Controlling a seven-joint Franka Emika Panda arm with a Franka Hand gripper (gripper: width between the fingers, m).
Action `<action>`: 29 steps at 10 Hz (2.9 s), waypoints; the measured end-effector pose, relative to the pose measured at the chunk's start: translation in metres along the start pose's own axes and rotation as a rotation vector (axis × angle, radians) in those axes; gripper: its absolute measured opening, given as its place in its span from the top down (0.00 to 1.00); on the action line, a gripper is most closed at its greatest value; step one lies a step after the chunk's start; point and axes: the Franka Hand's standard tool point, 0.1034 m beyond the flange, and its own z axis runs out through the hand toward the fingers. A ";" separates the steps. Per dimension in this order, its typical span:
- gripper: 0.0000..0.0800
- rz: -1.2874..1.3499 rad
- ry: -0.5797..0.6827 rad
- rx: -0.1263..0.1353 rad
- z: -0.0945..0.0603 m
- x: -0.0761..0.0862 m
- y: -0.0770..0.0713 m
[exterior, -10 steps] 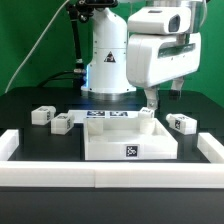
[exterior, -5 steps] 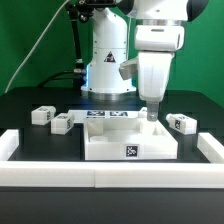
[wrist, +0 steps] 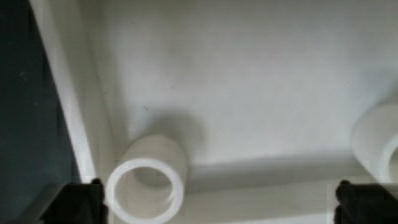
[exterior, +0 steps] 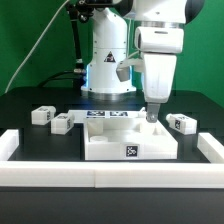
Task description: Assemble one leg
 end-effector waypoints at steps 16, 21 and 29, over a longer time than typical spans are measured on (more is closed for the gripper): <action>0.19 -0.093 0.035 0.039 0.042 -0.022 -0.082; 0.34 -0.080 0.037 0.056 0.050 -0.021 -0.087; 0.93 -0.080 0.036 0.056 0.050 -0.022 -0.087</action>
Offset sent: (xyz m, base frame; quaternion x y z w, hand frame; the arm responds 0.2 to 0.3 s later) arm 0.0000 0.0000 0.0000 0.0000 0.0000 0.0000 1.0000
